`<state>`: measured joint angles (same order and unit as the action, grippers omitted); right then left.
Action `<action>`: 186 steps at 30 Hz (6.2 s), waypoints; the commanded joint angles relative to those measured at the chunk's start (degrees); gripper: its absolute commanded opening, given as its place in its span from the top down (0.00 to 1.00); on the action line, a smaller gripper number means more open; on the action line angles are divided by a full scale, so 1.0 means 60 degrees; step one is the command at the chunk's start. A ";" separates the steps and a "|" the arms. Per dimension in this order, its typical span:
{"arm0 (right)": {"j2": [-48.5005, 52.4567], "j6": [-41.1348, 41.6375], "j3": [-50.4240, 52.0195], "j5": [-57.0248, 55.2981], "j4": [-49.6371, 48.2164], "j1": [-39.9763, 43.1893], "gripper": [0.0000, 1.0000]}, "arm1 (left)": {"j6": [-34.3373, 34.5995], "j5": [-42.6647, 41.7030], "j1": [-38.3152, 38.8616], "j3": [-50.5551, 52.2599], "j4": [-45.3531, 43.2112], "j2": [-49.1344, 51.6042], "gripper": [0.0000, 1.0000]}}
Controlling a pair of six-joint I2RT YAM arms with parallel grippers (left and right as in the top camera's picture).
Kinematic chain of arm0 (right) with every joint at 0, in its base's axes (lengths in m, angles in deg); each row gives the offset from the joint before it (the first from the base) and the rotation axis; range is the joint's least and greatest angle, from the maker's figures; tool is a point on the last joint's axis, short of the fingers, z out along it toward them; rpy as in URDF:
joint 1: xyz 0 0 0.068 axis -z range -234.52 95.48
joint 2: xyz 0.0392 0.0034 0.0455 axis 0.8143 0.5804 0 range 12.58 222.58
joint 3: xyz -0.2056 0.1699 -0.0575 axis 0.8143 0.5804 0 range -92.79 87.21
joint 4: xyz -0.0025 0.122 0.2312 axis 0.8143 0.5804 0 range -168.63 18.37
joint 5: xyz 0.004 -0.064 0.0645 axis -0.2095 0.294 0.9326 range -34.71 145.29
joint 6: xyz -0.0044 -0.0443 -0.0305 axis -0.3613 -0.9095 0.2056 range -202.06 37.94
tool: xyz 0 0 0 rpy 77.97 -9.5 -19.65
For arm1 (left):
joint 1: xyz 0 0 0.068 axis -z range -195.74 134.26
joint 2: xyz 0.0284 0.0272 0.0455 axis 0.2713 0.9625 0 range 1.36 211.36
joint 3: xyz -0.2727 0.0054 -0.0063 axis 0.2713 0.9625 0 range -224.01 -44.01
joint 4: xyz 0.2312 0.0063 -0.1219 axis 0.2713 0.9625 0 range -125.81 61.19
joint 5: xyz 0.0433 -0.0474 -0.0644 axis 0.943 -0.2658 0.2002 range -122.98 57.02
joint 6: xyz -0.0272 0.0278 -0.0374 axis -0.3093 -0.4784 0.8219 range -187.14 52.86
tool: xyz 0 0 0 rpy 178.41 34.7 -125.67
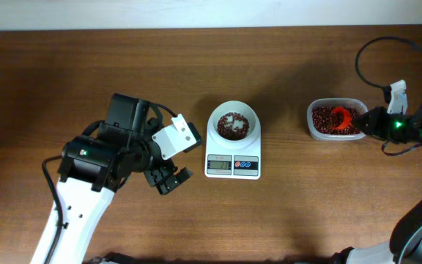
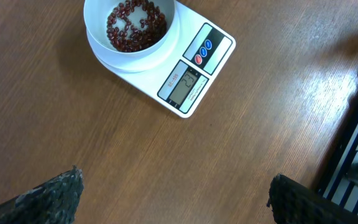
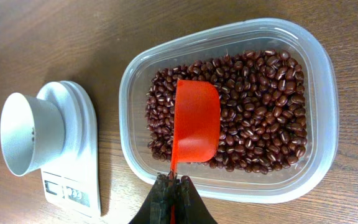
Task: Scoop and weigh 50g on scale
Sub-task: 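Dip the scoop into the red beans and lift it with the right gripper, then move the scoop over the bowl and pour beans with the right gripper, then return the scoop to the tub and scoop more beans with the right gripper, then carry the filled scoop with the right gripper over the white bowl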
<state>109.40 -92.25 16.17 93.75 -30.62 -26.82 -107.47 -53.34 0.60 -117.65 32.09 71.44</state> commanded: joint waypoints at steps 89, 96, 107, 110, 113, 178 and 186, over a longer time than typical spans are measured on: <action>0.0124 -0.2677 -0.0018 0.2871 -0.2331 -0.5814 0.96 | -0.0157 -0.0168 0.0029 -0.0055 -0.0018 0.0015 0.01; 0.0047 -0.3402 -0.0055 0.1803 -0.2575 -0.5858 0.96 | -0.0157 -0.0168 0.0029 -0.0055 -0.0018 0.0015 0.01; 0.0051 -0.8058 -0.0055 0.1872 -0.2652 -0.5894 0.96 | -0.0157 -0.0168 0.0029 -0.0055 -0.0018 0.0015 0.01; 0.0051 -0.9504 -0.0055 0.2306 -0.2670 -0.5880 0.96 | -0.0157 -0.0168 0.0029 -0.0055 -0.0018 0.0015 0.01; 0.0051 -0.9774 -0.0055 0.2306 -0.3151 -0.5869 0.96 | -0.0157 -0.0168 0.0029 -0.0055 -0.0018 0.0015 0.01; 0.1177 -0.1184 0.0062 0.3340 0.0470 0.1024 0.96 | -0.0157 -0.0168 0.0029 -0.0055 -0.0018 0.0015 0.01; 0.1177 -0.1184 0.0062 0.5282 0.0634 0.0266 0.96 | -0.0157 -0.0168 0.0029 -0.0055 -0.0018 0.0015 0.01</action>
<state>116.06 -98.94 16.10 122.10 -26.75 -22.05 -107.47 -53.52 0.60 -117.65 32.09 71.47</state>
